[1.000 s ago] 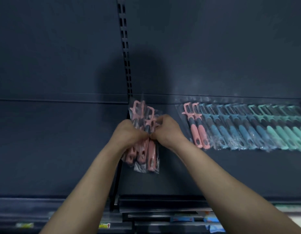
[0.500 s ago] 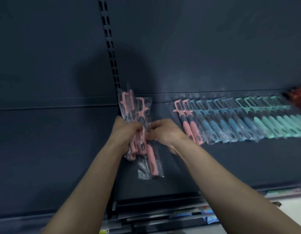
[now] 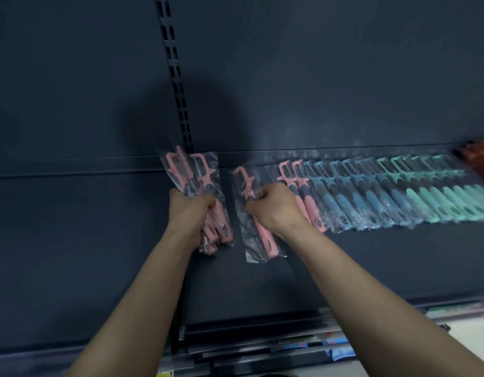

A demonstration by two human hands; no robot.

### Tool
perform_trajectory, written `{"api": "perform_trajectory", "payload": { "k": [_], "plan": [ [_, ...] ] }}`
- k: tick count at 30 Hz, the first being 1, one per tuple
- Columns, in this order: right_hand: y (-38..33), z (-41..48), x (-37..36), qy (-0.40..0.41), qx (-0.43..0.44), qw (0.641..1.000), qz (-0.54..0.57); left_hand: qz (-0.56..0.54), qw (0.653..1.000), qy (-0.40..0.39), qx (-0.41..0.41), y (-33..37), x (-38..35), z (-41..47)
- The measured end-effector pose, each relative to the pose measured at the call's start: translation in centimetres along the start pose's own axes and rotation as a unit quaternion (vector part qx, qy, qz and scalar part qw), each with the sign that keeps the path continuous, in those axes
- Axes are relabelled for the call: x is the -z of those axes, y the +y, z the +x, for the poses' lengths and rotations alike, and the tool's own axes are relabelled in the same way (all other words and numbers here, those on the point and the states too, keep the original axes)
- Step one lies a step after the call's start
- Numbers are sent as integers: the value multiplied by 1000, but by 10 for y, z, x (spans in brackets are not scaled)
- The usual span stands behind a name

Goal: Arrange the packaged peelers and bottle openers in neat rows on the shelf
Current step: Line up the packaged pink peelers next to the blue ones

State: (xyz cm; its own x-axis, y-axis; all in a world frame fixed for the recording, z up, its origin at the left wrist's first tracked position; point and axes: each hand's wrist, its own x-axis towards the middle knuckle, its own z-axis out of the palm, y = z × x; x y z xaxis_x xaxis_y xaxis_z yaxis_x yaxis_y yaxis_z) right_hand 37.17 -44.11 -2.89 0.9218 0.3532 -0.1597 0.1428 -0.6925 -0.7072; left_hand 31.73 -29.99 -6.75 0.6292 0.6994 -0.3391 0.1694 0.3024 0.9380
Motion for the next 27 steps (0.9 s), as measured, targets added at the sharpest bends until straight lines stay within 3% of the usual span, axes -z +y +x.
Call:
{"api": "perform_trajectory", "payload": {
  "k": [9, 18, 27],
  "plan": [
    [9, 5, 17, 121, 57, 985, -106, 50, 997, -60, -20, -4, -23, -5],
    [15, 18, 3, 92, 2, 964, -249, 82, 991, -100, -24, 0, -26, -13],
    [22, 20, -1, 98, 29, 953, -285, 78, 991, -104, -30, 0, -29, -14]
  ]
}}
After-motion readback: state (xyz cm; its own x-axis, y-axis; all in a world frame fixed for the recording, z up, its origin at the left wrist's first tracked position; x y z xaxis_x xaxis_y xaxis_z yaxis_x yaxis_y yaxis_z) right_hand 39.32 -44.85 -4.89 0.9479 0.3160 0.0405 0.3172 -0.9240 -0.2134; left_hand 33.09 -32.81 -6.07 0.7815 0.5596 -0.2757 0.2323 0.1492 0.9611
